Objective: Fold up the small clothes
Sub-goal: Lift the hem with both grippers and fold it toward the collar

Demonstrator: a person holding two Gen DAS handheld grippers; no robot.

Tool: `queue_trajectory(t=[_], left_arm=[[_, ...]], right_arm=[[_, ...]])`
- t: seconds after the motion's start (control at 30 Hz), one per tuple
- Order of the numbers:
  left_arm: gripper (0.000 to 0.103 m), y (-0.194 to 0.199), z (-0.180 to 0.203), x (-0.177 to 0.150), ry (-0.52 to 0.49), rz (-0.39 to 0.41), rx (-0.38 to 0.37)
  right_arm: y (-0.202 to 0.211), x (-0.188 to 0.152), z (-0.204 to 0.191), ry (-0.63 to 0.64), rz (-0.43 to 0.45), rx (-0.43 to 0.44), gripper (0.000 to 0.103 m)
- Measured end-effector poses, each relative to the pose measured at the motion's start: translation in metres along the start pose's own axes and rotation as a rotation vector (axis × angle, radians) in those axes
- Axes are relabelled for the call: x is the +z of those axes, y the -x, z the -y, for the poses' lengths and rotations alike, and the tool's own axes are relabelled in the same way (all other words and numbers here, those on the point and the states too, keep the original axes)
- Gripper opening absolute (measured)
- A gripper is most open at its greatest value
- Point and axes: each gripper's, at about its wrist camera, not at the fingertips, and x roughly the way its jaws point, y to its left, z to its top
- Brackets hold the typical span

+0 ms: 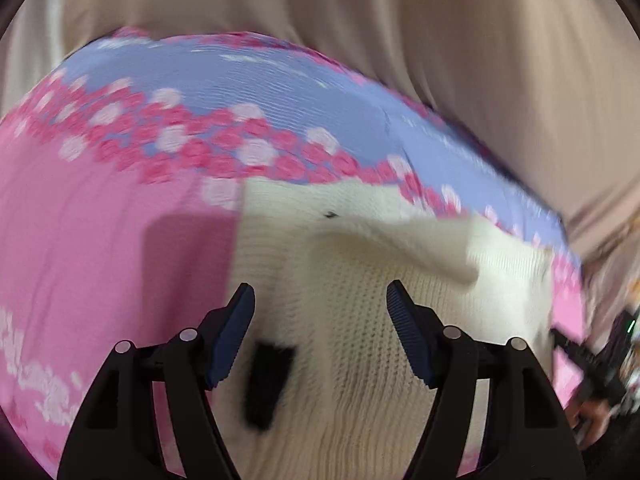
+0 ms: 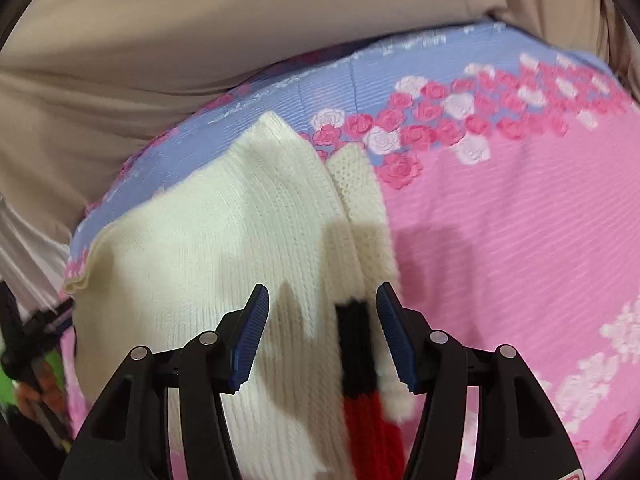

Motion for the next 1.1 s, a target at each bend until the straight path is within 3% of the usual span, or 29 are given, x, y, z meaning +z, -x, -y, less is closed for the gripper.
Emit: queue_trajectory(t=[0.13,0.17,0.2,0.23,0.27,0.33,0.4,0.47,0.5,0.6,0.73,0.8,0.87,0.9,0.93,0.97,1.0,1.1], left_arm=[[0.064,-0.026,0.014,0.013,-0.040,-0.022,0.012],[0.056,-0.032,0.013,0.018,-0.025,-0.030,0.017],[0.030,-0.037,0.010,0.023,-0.003,-0.046,0.009],[0.006,-0.041,0.006,0.031,0.037,-0.083,-0.011],[0.005,-0.037,0.003,0.036,0.083,-0.088,-0.030],[0.005,-0.007,0.001,0.048,0.145,-0.016,-0.105],[0.005,0.010,0.005,0.055,0.111,0.015,-0.084],[0.005,0.005,-0.003,0.059,0.116,-0.003,-0.031],[0.005,-0.008,-0.011,0.059,0.137,-0.033,-0.009],[0.005,-0.051,-0.035,0.050,0.220,-0.162,0.035],[0.007,-0.058,-0.031,0.046,0.206,-0.161,0.054],[0.011,-0.054,-0.027,0.045,0.220,-0.145,0.016],[0.015,-0.046,-0.027,0.044,0.249,-0.123,-0.025],[0.024,-0.039,-0.027,0.043,0.247,-0.112,-0.028],[0.036,-0.032,-0.027,0.039,0.235,-0.097,-0.015],[0.041,-0.019,-0.027,0.031,0.218,-0.079,0.003],[0.045,-0.009,-0.028,0.022,0.208,-0.068,-0.001],[0.049,0.015,-0.040,-0.019,0.215,-0.089,-0.015]], right_arm=[[-0.017,0.020,-0.001,-0.060,-0.004,0.034,0.056],[-0.021,0.025,-0.001,-0.075,-0.008,0.047,0.053],[-0.022,0.029,-0.001,-0.084,-0.011,0.057,0.049],[-0.023,0.033,-0.003,-0.092,-0.018,0.075,0.022],[-0.023,0.038,-0.005,-0.101,-0.032,0.093,0.008],[0.007,0.047,-0.012,-0.130,0.036,0.186,0.008],[0.047,0.054,-0.018,-0.100,0.141,0.233,0.007],[0.060,0.055,-0.013,-0.084,0.184,0.210,0.007],[0.047,0.055,-0.002,-0.074,0.154,0.129,0.007],[-0.005,0.045,0.040,-0.171,0.010,0.010,0.006],[-0.024,0.037,0.050,-0.230,-0.037,0.020,0.006],[-0.023,0.041,0.039,-0.196,-0.033,0.003,0.008],[-0.011,0.044,0.025,-0.156,-0.007,0.011,0.015],[-0.001,0.044,0.019,-0.142,0.018,0.011,0.015],[0.007,0.042,0.014,-0.129,0.037,0.011,0.026],[0.018,0.039,0.011,-0.115,0.050,0.006,0.044],[0.031,0.030,0.008,-0.096,0.064,-0.009,0.050],[0.050,-0.012,0.009,-0.039,0.036,-0.057,0.058]])
